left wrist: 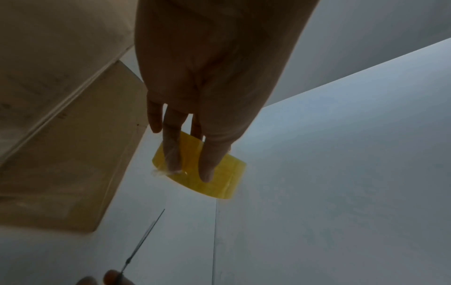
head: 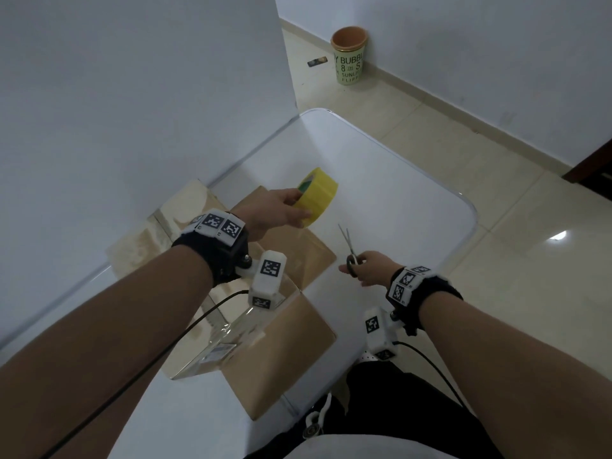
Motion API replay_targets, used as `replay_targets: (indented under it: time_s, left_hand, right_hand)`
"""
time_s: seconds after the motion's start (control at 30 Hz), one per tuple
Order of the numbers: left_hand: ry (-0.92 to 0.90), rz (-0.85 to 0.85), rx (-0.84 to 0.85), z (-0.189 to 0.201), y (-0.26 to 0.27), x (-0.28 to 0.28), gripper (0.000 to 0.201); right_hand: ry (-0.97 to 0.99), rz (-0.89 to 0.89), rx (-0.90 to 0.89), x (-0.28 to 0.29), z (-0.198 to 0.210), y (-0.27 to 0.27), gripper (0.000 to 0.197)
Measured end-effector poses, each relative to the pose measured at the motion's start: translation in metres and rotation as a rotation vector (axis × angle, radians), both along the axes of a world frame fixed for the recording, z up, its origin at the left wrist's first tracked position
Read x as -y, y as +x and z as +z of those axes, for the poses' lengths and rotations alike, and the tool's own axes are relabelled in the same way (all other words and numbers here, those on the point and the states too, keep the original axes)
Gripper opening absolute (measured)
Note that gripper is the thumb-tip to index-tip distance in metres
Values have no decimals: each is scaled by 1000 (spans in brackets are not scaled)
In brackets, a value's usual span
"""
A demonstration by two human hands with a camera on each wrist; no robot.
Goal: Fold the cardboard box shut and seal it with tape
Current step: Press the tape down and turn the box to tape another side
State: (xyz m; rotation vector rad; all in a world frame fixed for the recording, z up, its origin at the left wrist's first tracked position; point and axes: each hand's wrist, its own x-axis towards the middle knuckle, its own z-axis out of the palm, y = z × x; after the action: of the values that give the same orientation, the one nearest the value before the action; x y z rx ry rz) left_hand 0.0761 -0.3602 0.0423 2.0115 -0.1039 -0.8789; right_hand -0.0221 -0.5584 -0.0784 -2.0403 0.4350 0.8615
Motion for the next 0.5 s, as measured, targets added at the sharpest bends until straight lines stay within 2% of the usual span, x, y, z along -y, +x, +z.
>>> replay_targets:
  time_s: [0.07, 0.13, 0.23, 0.37, 0.43, 0.5]
  left_hand:
    - [12, -14, -3, 4, 0, -6, 31]
    - [18, -16, 2, 8, -3, -11, 28]
    - [16, -18, -8, 12, -7, -18, 27]
    - [30, -47, -16, 11, -7, -25, 25]
    - [59, -58, -8, 8, -5, -26, 30]
    - [127, -75, 27, 7, -3, -23, 38]
  right_hand:
    - [-224, 102, 52, -3, -3, 8, 40]
    - [-356, 153, 98, -8, -5, 17, 36]
    - [-352, 72, 114, -11, -11, 29, 46]
    - [-336, 8, 235, -11, -11, 40, 35]
    - [-222, -135, 413, -12, -6, 47, 35]
    - [-120, -254, 755, -16, 7, 58, 35]
